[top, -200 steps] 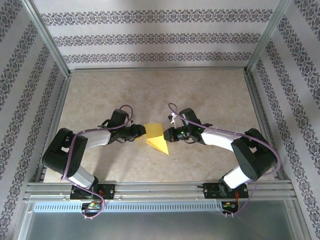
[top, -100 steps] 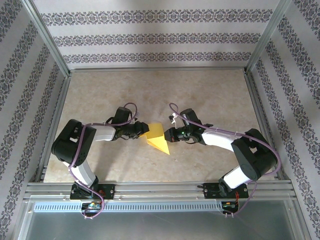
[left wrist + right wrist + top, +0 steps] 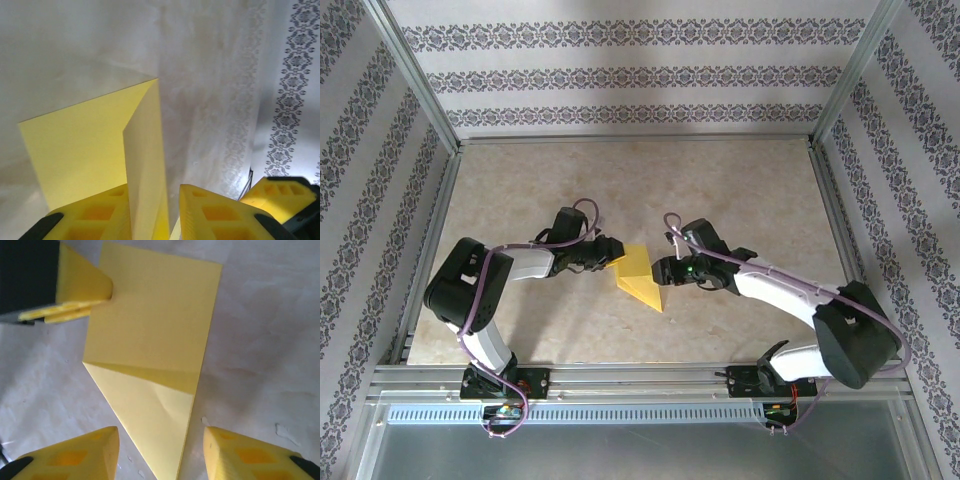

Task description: Fold a paper plane with a square sheet of paper (fold left side to right side)

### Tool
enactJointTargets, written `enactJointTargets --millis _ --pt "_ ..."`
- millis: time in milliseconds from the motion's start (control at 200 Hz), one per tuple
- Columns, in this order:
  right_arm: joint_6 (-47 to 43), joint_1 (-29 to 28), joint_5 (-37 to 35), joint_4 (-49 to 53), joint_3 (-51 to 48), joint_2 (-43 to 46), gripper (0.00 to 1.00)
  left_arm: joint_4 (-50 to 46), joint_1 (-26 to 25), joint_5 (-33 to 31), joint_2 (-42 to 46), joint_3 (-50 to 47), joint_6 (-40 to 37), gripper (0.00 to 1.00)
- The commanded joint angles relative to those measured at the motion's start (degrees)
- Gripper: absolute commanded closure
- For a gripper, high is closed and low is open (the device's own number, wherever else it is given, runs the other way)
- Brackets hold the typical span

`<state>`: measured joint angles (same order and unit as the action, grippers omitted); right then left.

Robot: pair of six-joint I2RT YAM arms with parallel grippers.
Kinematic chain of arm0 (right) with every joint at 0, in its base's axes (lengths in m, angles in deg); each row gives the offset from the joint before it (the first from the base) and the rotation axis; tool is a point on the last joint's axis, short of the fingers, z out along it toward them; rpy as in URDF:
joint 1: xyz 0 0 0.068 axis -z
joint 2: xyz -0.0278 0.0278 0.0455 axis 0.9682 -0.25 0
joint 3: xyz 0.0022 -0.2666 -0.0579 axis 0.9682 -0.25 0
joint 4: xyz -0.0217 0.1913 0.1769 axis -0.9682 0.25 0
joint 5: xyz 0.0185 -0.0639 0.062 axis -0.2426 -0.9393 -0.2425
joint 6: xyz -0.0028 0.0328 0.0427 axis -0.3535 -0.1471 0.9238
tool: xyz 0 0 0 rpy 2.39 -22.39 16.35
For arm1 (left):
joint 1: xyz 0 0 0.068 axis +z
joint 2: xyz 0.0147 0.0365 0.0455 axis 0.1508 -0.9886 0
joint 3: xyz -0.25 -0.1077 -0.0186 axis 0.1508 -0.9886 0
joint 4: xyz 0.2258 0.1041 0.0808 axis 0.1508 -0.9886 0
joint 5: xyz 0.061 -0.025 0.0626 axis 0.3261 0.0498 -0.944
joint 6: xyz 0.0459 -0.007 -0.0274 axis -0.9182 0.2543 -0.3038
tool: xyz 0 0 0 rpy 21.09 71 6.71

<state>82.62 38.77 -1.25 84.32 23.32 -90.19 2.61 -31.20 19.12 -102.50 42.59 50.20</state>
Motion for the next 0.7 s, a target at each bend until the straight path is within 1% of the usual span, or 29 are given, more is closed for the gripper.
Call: enactJointTargets --millis 0,145,325,400,695 --pt "-1.23 -4.18 -10.58 7.08 1.70 2.13 0.51 1.07 -0.82 1.23 2.34 1.88 0.78 0.72" --pt "-0.08 -12.47 -20.06 9.24 3.10 0.38 0.52 0.87 -1.20 1.38 2.40 2.68 1.44 0.72" --pt "1.25 -19.49 -28.28 10.34 5.98 -5.90 0.53 0.33 -1.74 1.15 2.22 3.77 1.75 0.72" --pt "1.77 -21.25 -31.08 11.16 7.53 -8.62 0.53 0.08 -1.99 1.07 2.14 4.14 1.84 0.72" --pt "1.30 -24.23 -34.49 10.59 10.59 -15.47 0.52 -0.27 -2.26 0.56 1.96 4.53 1.93 0.72"
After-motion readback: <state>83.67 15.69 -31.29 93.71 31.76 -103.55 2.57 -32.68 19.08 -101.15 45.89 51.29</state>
